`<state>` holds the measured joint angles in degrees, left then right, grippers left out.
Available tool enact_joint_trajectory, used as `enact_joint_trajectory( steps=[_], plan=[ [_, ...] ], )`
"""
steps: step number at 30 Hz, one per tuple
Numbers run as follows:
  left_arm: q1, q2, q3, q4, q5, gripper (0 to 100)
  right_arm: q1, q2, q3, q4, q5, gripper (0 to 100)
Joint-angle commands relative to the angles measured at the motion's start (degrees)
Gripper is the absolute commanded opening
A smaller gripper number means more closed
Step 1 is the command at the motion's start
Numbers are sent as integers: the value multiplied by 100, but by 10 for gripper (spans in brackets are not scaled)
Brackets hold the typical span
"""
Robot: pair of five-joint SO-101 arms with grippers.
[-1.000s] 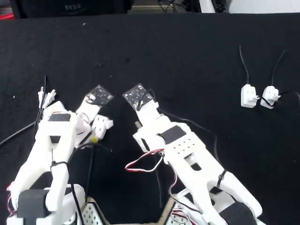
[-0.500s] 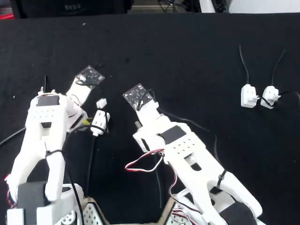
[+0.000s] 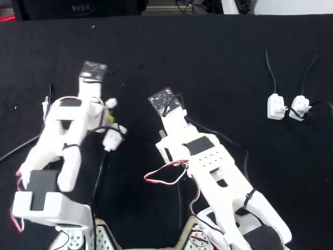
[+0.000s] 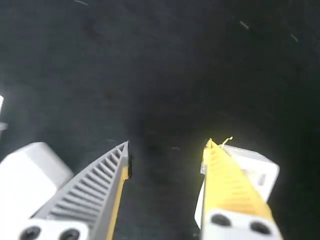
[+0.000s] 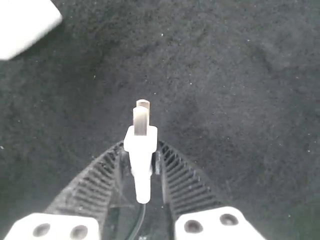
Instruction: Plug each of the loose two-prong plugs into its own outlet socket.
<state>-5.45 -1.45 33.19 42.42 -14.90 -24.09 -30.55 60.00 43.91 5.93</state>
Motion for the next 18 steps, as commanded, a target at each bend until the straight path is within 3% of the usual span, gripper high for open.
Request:
enact_joint_trajectory(
  steps=[1, 10, 14, 18],
  plan=[
    [673, 70, -347, 229, 79, 238, 352, -198, -84, -88, 35, 11],
    [1631, -1248, -295, 1116, -88, 238, 475, -198, -84, -88, 53, 11],
    [1130, -1793, -295, 1213, -501, 238, 475, -198, -66, -88, 44, 11],
    [927, -2092, -110, 2136, -958, 238, 475, -198, -84, -88, 44, 11]
  ],
)
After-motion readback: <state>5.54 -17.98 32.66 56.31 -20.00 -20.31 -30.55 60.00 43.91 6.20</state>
